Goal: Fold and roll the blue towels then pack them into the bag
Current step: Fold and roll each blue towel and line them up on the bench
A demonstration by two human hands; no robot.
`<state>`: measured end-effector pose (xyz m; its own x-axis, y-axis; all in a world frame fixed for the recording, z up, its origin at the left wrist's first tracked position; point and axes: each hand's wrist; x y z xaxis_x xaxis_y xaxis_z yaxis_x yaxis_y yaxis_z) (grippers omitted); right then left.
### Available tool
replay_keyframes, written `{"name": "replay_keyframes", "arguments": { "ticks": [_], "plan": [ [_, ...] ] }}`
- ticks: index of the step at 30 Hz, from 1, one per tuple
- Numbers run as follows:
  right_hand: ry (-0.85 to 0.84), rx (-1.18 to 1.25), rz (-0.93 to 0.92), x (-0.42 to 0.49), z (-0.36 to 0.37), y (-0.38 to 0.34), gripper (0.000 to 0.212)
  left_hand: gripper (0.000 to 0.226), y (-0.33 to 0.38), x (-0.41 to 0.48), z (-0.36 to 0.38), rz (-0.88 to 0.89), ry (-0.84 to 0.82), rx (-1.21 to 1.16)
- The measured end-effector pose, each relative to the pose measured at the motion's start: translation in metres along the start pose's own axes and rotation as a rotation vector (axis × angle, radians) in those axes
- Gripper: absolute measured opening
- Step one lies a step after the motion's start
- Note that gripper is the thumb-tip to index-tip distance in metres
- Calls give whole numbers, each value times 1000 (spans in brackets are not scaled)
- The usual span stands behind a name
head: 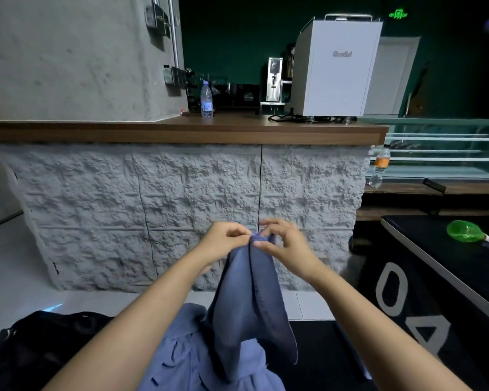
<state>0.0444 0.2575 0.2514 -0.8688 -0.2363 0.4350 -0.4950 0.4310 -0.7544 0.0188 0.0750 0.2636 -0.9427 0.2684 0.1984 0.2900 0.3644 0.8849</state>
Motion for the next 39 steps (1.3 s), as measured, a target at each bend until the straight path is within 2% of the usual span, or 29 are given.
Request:
{"name": "replay_keyframes", "arguments": {
  "ticks": [4,7,10,12,17,19,21,24,26,28,31,36,39],
  "plan": [
    [83,-103,10,8,4,7,23,10,-1,-3,5,35,-17,-37],
    [83,-191,-10,11,2,7,26,15,-9,-7,5,44,-4,-78],
    [110,-115,24,15,-7,9,13,13,-23,-14,5,-3,-72,-110],
    [152,-37,59,16,-18,15,13,16,-39,-20,5,-55,-103,-70],
    [283,-24,163,5,-54,44,16,13,-83,-29,-17,-144,-36,-16],
    [243,-71,197,-1,-59,50,13,17,-85,-28,-24,-168,67,-26],
    [144,-71,127,-5,-52,43,19,19,-76,-22,-23,-142,159,-39],
    [-45,-119,37,-2,-23,20,22,13,-50,-10,-4,-39,102,-22],
    [-99,-92,33,2,-5,14,18,16,-35,-5,14,22,56,-45],
    [-93,-46,55,5,3,14,17,24,-24,-3,25,54,56,-93],
    [-55,-52,50,4,4,13,13,19,-25,-5,24,36,90,-128],
    [97,67,56,1,-1,18,16,18,-50,-21,15,-49,21,-72],
    [137,131,88,-2,-9,22,15,16,-77,-31,11,-100,40,-17]
  ]
}}
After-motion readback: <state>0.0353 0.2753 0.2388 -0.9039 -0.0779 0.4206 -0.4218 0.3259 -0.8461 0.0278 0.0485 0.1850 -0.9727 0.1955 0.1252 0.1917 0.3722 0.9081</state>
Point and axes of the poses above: each hand's wrist, its own x-axis towards the middle knuckle, its own z-axis out of the palm, y = z × x, and after that the axes turned 4 degrees about x, right-handed
